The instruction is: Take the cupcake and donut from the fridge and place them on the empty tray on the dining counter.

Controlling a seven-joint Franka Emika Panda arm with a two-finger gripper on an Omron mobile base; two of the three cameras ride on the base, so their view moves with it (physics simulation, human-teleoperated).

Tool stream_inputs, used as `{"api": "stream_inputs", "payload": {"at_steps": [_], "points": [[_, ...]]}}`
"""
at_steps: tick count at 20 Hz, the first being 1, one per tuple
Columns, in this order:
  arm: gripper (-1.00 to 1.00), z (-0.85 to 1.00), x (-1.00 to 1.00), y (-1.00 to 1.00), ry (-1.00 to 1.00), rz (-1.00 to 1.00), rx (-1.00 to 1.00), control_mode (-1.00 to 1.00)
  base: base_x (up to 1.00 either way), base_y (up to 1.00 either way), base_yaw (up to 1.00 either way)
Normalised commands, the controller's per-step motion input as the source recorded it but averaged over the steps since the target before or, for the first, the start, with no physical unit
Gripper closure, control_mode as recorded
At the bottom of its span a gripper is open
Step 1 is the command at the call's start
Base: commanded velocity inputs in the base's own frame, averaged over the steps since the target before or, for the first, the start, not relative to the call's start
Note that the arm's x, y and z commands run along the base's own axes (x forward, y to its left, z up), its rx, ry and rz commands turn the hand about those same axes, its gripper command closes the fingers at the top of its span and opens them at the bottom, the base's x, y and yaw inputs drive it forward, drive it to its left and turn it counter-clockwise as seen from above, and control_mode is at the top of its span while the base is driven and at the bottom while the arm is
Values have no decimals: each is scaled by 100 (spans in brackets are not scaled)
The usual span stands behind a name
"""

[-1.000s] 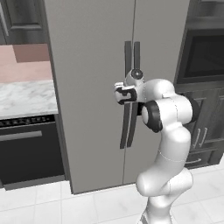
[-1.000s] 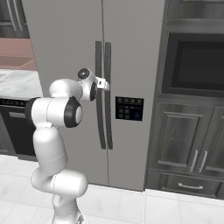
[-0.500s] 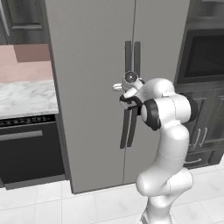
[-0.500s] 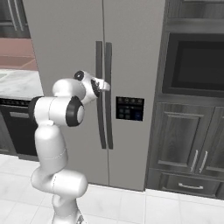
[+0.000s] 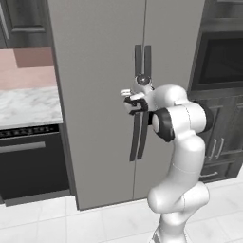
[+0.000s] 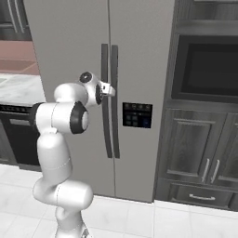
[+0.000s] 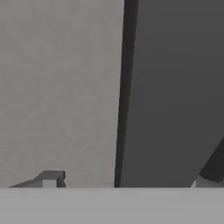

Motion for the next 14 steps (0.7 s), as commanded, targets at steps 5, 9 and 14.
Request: {"api": "stream_inputs", "payload": {"at_steps": [5,9,14], "points": [[100,-37,-41,99,3,37,11,-100,0,0,0],[100,-47,-85,100,0,32,4,-100,0,0,0],[100,-38,-99,100,0,26,1,-100,0,0,0]]}}
